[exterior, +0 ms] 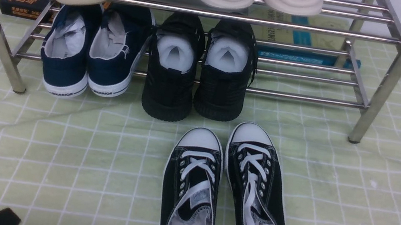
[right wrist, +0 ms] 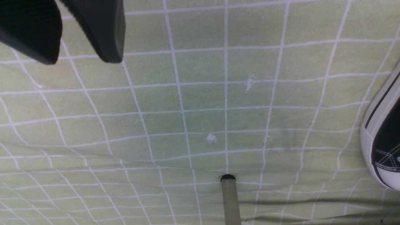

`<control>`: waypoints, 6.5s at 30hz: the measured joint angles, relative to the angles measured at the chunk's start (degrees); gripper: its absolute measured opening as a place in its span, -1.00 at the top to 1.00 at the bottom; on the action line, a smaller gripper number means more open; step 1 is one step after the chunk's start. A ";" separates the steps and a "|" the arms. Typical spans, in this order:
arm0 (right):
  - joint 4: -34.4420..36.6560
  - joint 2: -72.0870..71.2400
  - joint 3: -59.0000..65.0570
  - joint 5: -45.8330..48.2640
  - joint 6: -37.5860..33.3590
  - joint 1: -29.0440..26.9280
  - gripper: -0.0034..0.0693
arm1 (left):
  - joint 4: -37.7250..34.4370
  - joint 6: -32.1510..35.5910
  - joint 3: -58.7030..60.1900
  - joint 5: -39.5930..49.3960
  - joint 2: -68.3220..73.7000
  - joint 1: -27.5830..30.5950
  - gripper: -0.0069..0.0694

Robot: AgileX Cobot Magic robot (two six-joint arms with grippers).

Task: Take the shoes off the shelf with your hand from the green coffee tablecloth.
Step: 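Grasp the leftmost shoe on the bottom shelf of the shoe rack with the left gripper, then set the held shoe down on the floor in front of the rack with the left gripper, then grasp the leftmost shoe on the bottom shelf of the shoe rack with the left gripper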

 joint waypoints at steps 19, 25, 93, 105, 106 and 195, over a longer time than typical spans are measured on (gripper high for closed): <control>0.00 0.00 0.00 0.00 0.00 0.00 0.25 | 16.04 3.70 -21.13 9.16 25.96 0.00 0.82; 0.09 0.00 0.00 0.00 0.00 0.00 0.25 | 25.01 7.67 -33.41 23.16 51.89 0.00 0.82; -0.01 0.00 0.00 0.00 0.00 0.00 0.25 | 55.58 -3.29 -71.31 20.72 86.92 0.00 0.69; -0.01 0.00 0.00 0.00 0.00 0.00 0.25 | 51.52 -0.28 -60.96 37.33 65.20 0.00 0.69; -0.01 0.00 0.00 0.00 0.00 0.00 0.25 | 50.13 -0.28 -58.16 36.42 62.82 0.00 0.69; -0.01 0.00 0.00 0.00 0.00 0.00 0.25 | 30.93 10.90 -69.02 -10.13 100.95 -6.27 -0.25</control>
